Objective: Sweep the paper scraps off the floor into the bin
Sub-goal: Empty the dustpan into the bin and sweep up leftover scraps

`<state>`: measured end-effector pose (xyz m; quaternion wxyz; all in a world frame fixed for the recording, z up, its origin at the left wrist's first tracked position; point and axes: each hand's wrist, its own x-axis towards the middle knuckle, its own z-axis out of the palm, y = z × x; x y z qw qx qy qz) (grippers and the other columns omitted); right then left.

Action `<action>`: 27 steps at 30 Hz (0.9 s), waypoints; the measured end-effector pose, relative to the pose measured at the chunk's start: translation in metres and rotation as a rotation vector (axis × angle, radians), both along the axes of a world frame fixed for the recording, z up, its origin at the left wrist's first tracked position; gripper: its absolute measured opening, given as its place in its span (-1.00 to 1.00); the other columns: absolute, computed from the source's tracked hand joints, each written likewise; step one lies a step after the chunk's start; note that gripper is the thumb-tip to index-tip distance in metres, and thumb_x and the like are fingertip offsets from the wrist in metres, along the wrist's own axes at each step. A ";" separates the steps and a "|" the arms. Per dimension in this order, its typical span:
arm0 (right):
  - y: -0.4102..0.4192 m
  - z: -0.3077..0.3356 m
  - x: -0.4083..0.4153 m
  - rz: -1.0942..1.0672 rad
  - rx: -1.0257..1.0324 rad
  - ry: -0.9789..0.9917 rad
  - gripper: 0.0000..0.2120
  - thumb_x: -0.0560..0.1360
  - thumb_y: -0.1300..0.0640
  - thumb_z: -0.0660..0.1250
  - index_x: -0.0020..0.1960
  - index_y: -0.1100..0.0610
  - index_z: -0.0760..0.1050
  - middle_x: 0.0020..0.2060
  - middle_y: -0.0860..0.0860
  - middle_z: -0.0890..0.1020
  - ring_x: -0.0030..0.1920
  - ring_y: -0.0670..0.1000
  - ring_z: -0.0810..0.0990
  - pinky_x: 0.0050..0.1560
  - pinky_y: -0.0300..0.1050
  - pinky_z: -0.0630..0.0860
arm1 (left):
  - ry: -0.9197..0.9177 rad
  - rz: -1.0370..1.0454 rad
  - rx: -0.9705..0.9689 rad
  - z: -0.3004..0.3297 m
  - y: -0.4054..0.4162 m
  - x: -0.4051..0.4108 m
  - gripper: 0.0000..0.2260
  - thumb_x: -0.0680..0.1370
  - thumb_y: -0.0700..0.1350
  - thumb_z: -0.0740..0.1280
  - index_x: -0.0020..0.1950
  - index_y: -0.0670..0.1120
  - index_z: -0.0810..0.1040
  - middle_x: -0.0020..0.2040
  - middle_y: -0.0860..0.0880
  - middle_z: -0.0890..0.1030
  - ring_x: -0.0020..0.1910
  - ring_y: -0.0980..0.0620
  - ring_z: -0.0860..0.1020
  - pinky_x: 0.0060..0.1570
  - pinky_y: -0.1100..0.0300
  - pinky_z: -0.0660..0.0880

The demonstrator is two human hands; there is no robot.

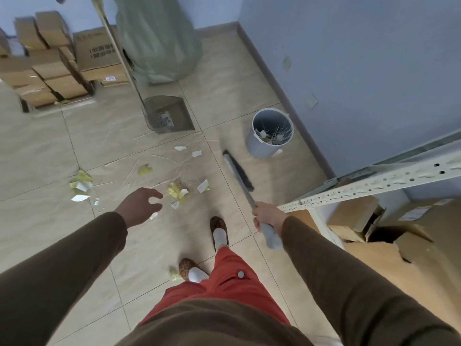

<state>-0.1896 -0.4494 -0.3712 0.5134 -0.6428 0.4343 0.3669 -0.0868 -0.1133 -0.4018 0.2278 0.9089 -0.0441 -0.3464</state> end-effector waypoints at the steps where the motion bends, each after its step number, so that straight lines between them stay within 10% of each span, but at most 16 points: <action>1: -0.009 0.013 -0.011 -0.095 0.060 -0.002 -0.81 0.62 0.34 0.09 0.11 0.13 0.41 -0.30 0.08 0.44 -0.50 -0.06 0.43 -0.57 -0.26 0.41 | 0.011 -0.008 0.003 0.000 -0.004 0.002 -0.71 0.54 -0.08 0.39 0.27 0.00 0.59 0.37 -0.09 0.49 0.30 -0.09 0.48 0.24 0.11 0.35; 10: -0.059 0.088 -0.043 -1.051 0.505 -0.105 -0.80 0.61 0.21 0.10 -0.19 0.14 0.31 -0.49 -0.03 0.35 -0.63 -0.10 0.37 -0.64 -0.33 0.37 | 0.007 -0.087 -0.100 0.008 -0.086 0.025 -0.75 0.53 -0.14 0.40 0.21 -0.05 0.62 0.28 -0.08 0.57 0.22 -0.09 0.53 0.09 0.17 0.36; 15: -0.119 0.024 0.021 -0.370 -0.222 -0.131 -0.76 0.54 0.37 0.10 -0.27 0.27 0.41 -0.33 0.16 0.47 -0.40 0.06 0.44 -0.35 -0.07 0.41 | 0.013 -0.113 -0.081 0.002 -0.101 0.027 -0.72 0.53 -0.07 0.41 0.24 0.03 0.60 0.33 -0.02 0.51 0.27 -0.05 0.50 0.13 0.19 0.38; 19: -0.172 -0.035 0.058 -0.105 -0.352 -0.045 -0.58 0.55 0.35 0.18 0.40 0.32 0.36 0.27 0.29 0.50 -0.03 0.12 0.54 0.14 0.13 0.58 | 0.016 -0.144 0.000 -0.004 -0.091 0.030 -0.71 0.54 -0.05 0.40 0.26 0.05 0.58 0.37 -0.02 0.48 0.29 -0.04 0.49 0.22 0.16 0.38; 27: -0.161 -0.032 0.006 0.552 -0.487 0.185 -0.59 0.53 0.33 0.25 0.38 0.31 0.40 0.03 0.20 0.62 -0.15 0.07 0.56 -0.21 -0.13 0.53 | 0.003 -0.159 0.047 -0.008 -0.079 0.035 -0.70 0.55 -0.07 0.40 0.28 0.00 0.58 0.36 -0.08 0.50 0.32 -0.08 0.47 0.31 0.11 0.33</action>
